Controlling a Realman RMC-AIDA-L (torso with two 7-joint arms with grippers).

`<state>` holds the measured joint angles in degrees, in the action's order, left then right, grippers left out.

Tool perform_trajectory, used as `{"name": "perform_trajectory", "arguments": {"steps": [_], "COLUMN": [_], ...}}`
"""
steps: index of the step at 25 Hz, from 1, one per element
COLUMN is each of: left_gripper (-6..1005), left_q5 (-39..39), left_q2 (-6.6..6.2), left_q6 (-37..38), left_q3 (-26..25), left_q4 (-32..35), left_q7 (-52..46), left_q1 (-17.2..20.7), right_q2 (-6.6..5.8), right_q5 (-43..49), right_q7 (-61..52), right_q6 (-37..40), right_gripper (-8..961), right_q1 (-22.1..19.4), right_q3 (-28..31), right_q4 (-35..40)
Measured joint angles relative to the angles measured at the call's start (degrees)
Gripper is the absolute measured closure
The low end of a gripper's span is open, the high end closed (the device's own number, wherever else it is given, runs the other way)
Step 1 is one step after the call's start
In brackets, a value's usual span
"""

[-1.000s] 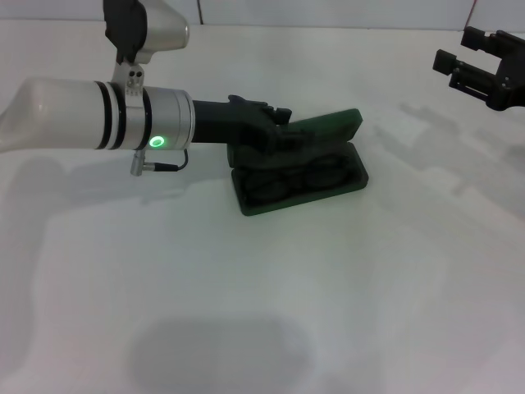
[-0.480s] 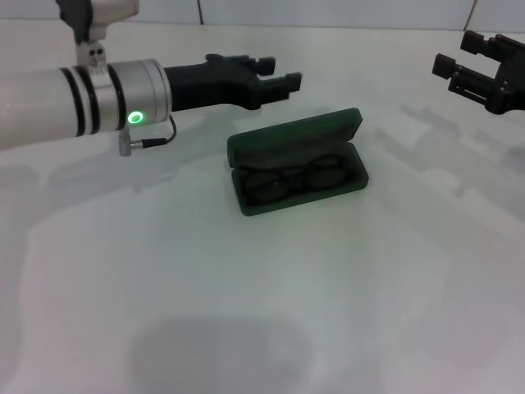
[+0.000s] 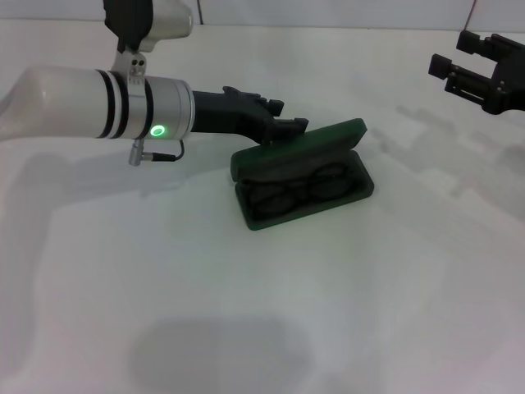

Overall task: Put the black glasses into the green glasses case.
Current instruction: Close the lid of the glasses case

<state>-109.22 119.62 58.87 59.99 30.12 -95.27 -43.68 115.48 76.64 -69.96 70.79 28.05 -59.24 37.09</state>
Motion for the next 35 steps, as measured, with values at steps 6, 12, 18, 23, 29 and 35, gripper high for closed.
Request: {"name": "perform_trajectory", "arguments": {"steps": [6,12,18,23,29,35], "left_gripper": [437,438,438,437,436,434], "left_q5": [0.01,1.8,6.13,7.34,7.73,7.59], "left_q2": [0.04,0.28,0.35,0.36,0.47,0.56], "left_q6": [2.34,2.59,2.7,3.85,3.63,3.8], "left_q3": [0.95,3.39,5.83,6.57,9.42,9.65], "left_q4": [0.01,0.05,0.31,0.31,0.17,0.05], "left_q7": [1.91,4.22,7.84,11.5,14.44,16.77], "left_q1": [0.71,1.69,3.08,3.75,3.98,4.45], "right_q2": [0.0,0.0,0.0,-0.01,0.04,0.03], "right_q5": [0.06,0.09,0.1,0.1,0.09,0.09], "right_q7": [0.02,0.54,0.58,0.65,0.69,0.71], "right_q6": [-0.24,-0.48,-1.7,-2.01,-3.42,-3.76], "right_gripper": [314,314,314,314,313,313], "right_q1": [-0.15,-0.18,0.0,0.23,0.26,0.26], "right_q3": [0.18,0.27,0.04,0.0,-0.06,-0.09], "right_q4": [0.0,0.0,-0.48,-0.95,-0.97,-0.98]}}
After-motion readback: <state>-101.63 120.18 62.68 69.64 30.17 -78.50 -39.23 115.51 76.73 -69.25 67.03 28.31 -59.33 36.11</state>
